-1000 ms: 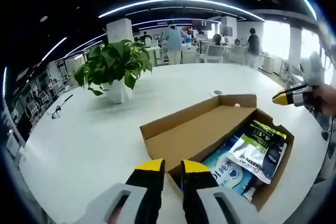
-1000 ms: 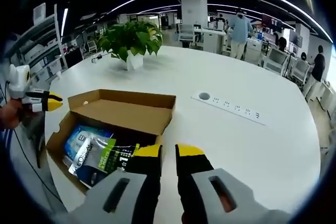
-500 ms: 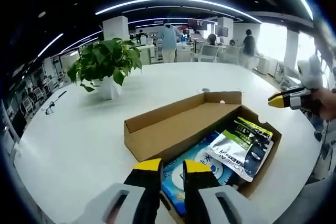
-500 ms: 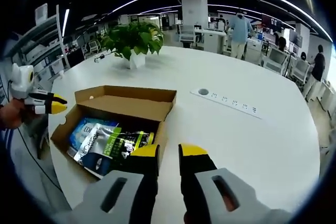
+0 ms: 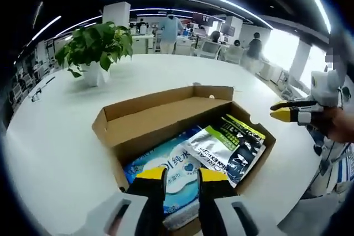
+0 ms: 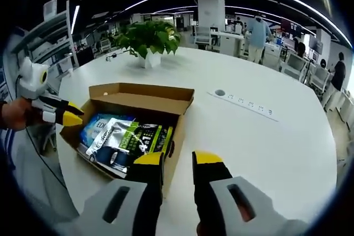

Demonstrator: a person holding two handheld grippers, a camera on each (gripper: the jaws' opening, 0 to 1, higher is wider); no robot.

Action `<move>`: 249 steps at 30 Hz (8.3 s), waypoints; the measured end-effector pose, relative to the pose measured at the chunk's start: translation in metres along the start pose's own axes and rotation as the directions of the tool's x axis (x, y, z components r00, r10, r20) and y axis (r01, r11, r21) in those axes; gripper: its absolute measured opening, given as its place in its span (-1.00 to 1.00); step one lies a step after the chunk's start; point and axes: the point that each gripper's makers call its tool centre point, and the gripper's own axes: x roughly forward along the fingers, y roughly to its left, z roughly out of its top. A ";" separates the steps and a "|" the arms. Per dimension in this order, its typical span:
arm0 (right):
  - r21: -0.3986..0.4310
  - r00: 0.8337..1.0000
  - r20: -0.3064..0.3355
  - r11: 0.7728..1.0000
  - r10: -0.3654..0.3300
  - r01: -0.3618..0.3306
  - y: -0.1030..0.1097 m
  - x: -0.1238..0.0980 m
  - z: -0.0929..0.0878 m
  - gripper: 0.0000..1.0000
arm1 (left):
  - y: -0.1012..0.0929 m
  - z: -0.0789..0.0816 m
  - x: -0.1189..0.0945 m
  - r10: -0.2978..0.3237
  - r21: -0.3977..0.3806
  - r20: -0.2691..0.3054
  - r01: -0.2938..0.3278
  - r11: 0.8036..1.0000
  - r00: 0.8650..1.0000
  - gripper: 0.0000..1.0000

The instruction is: Operate the shoe box by opening the lid, removing the specified soft item, and placing it in the target area until the item is outside and the box remains undamaged.

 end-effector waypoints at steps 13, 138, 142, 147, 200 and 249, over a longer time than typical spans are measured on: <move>0.036 1.000 0.031 0.999 -0.002 0.000 0.008 -0.015 -0.008 -0.56 | -0.020 -0.018 0.019 -0.083 -0.094 -0.080 0.075 0.993 0.993 -0.51; 0.215 0.990 0.020 0.967 0.137 -0.138 0.059 0.023 -0.008 -0.98 | -0.036 -0.002 0.022 -0.155 -0.159 -0.048 0.146 0.976 0.987 -0.98; 0.221 0.991 0.035 0.966 0.126 -0.130 0.052 0.015 -0.007 -0.99 | -0.044 0.006 0.022 -0.165 -0.146 -0.037 0.158 0.977 0.986 -0.98; 0.230 0.993 0.056 0.967 0.102 -0.112 0.041 0.004 -0.005 -0.99 | -0.058 0.013 0.023 -0.179 -0.121 -0.032 0.174 0.977 0.983 -0.98; 0.415 0.983 0.060 0.900 -0.175 0.135 -0.076 -0.122 -0.097 -0.99 | -0.237 0.006 0.066 -0.393 0.091 -0.156 0.409 0.908 0.906 -0.98; 0.451 0.985 -0.095 0.876 -0.141 0.169 -0.148 -0.089 -0.166 -0.99 | -0.277 -0.024 0.161 -0.347 0.148 -0.319 0.408 0.901 0.882 -0.97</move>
